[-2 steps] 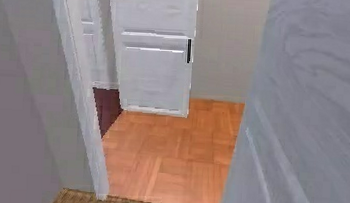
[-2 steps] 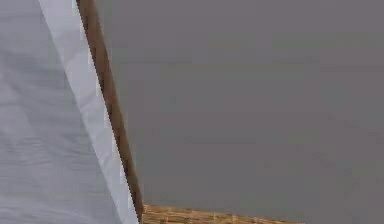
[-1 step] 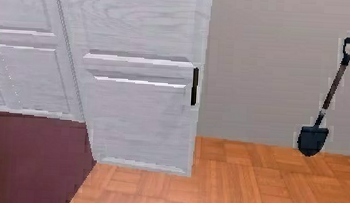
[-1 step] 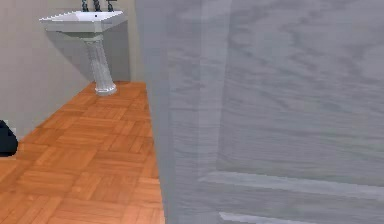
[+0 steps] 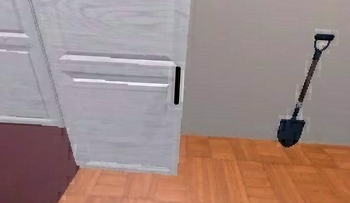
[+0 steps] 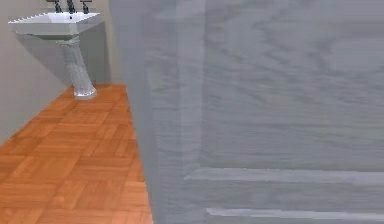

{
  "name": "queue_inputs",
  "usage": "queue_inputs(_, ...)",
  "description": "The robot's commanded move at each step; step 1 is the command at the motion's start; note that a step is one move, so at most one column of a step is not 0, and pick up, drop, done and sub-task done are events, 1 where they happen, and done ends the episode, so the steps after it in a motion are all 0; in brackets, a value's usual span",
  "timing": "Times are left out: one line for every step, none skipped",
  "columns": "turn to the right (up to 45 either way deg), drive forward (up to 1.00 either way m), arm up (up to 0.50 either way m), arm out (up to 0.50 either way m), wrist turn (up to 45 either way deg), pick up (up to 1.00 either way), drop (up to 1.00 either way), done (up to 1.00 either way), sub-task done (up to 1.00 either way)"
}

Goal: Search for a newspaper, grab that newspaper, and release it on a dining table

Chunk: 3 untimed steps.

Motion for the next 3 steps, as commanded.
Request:
queue_inputs(0.0,0.05,0.0,0.0,0.0,0.0,0.0,0.0,0.0)
queue_inputs(-39.0,0.0,0.0,0.0,0.0,0.0,0.0,0.0,0.0)
queue_inputs(-3.0,0.0,0.0,0.0,0.0,0.0,0.0,0.0,0.0)
